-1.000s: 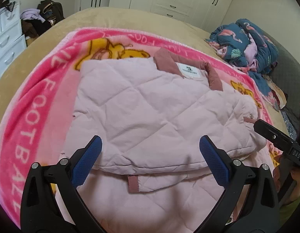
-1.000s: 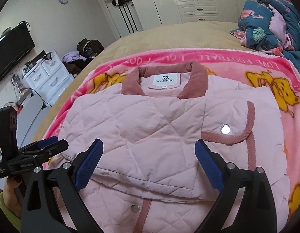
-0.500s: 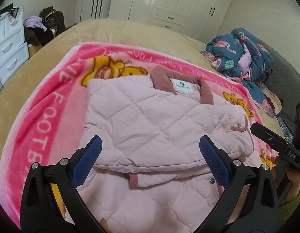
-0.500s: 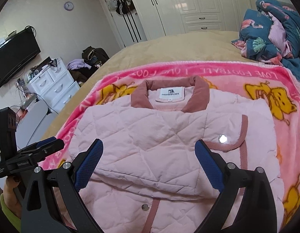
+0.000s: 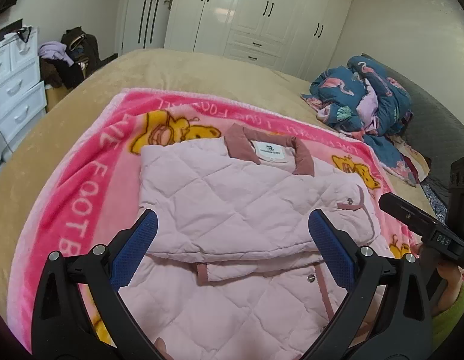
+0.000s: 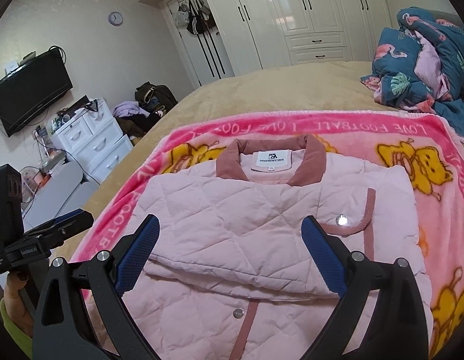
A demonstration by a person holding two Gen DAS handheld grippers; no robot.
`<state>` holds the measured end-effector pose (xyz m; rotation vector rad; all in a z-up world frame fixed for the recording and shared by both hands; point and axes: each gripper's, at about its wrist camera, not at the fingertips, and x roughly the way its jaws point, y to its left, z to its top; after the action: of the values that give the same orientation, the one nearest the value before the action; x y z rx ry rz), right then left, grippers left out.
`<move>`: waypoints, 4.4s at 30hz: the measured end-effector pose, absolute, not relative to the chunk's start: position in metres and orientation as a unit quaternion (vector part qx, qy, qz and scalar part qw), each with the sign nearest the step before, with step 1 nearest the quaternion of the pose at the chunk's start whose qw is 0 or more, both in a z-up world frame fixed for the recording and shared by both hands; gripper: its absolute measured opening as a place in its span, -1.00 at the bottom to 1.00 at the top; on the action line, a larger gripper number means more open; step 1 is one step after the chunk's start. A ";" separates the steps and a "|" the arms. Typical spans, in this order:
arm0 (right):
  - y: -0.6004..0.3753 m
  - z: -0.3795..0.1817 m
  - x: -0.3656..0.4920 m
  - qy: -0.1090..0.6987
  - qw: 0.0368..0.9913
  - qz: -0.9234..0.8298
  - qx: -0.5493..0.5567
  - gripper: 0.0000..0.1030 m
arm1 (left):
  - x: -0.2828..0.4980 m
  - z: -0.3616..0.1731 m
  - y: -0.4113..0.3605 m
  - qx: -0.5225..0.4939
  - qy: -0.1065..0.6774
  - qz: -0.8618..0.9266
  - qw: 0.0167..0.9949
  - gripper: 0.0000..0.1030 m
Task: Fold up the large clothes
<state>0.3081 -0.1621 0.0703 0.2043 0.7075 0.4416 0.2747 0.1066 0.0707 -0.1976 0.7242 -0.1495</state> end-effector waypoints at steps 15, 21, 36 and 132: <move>-0.175 0.090 0.279 0.321 0.918 0.209 0.106 0.92 | 0.246 0.085 0.106 -0.088 0.328 -0.063 0.938 0.84; -0.183 0.096 0.269 0.314 0.920 0.204 0.114 0.92 | 0.238 0.086 0.107 -0.089 0.324 -0.066 0.940 0.84; -0.199 0.104 0.245 0.304 0.924 0.203 0.116 0.92 | 0.208 0.092 0.095 -0.073 0.312 -0.068 0.945 0.84; -0.270 0.032 0.117 0.387 0.895 0.201 0.089 0.92 | 0.064 -0.016 0.113 -0.093 0.448 0.063 0.887 0.84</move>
<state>0.1168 -0.2696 0.0321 0.1843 0.8029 0.4164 0.0639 0.1131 -0.0162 -0.1934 0.9319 0.1303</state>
